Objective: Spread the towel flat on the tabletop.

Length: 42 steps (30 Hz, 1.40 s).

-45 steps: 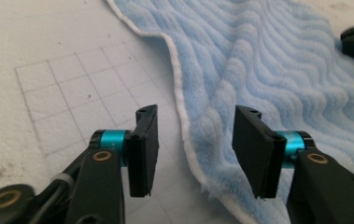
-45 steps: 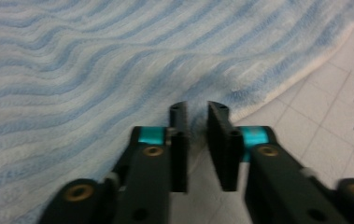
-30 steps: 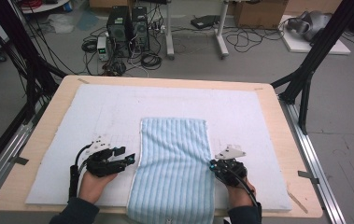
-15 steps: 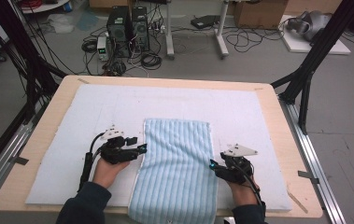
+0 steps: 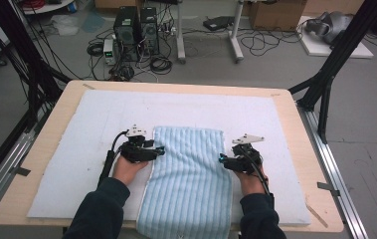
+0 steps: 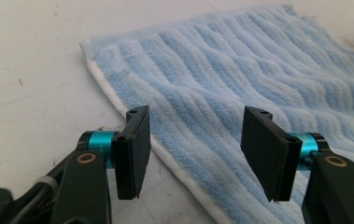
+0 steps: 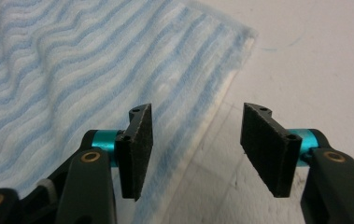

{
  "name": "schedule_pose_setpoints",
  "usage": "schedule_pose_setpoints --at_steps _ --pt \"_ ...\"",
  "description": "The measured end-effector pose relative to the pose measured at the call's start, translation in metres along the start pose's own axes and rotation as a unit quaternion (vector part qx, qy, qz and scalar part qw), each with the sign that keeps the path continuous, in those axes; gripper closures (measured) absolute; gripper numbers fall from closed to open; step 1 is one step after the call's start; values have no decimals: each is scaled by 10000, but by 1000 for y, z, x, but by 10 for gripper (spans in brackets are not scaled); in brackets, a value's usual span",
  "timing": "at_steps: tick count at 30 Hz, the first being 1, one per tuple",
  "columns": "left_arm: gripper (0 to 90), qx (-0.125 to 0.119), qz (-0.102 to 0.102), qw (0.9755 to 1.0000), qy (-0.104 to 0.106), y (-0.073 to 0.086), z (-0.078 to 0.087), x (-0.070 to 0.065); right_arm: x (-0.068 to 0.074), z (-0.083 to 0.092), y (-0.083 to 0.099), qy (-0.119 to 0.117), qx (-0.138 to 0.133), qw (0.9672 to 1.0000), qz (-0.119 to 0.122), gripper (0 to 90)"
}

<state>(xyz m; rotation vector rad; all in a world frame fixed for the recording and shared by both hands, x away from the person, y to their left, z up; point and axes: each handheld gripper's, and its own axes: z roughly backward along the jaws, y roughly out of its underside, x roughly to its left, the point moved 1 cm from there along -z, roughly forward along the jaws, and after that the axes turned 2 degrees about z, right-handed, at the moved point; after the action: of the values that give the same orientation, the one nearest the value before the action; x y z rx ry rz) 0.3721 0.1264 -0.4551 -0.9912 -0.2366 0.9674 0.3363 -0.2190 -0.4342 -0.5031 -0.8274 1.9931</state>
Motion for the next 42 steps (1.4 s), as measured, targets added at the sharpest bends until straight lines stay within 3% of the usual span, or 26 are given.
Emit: schedule_pose_setpoints --at_steps 6,8,11,12,14,16,17,20,27,28,29,31,34,37,39,42 --pt "522 188 -187 9995 -181 -6 -11 -2 3 -15 -12 -30 233 9994 252 531" --pt "596 190 -174 9993 -275 -7 -11 -1 4 -19 -14 11 306 9992 249 541" --pt "830 259 -363 9983 -364 -7 -9 0 2 -25 -15 3 416 9989 231 578" --pt "868 257 -397 9981 -387 -7 -9 0 2 -26 -14 2 458 9987 238 590" --pt "882 263 -387 9982 -383 -7 -9 0 0 -27 -13 -151 467 9987 112 674" --pt "886 232 -307 9984 -408 -8 -9 2 0 -27 -14 -246 446 9985 196 839" --pt "887 184 -240 9983 -493 -9 -9 4 1 -27 -15 -272 467 9983 210 853" --pt "889 112 10 9982 -590 -14 -8 15 2 -29 -19 -197 481 9980 368 862" --pt "889 51 126 9969 -779 -37 -12 30 -4 -46 -36 -84 336 9988 355 860" --pt "890 -53 197 9967 -783 -39 -13 33 -5 -48 -39 -55 304 9989 340 860" --pt "890 10 269 9964 -799 -41 -14 36 -7 -51 -43 -18 304 9990 333 860" --pt "891 26 274 9960 -856 -45 -17 41 -11 -55 -52 -15 298 9991 303 860" --pt "891 -138 339 9954 -890 -53 -19 47 -14 -62 -64 99 312 9988 355 860" --pt "892 -193 242 9950 -951 -65 -19 50 -18 -68 -74 208 271 9989 332 859" --pt "899 -339 224 9938 -1031 -72 -17 50 -21 -68 -77 328 36 9990 286 859" --pt "899 -359 295 9931 -1078 -72 -15 55 -27 -73 -73 438 184 9988 145 859"
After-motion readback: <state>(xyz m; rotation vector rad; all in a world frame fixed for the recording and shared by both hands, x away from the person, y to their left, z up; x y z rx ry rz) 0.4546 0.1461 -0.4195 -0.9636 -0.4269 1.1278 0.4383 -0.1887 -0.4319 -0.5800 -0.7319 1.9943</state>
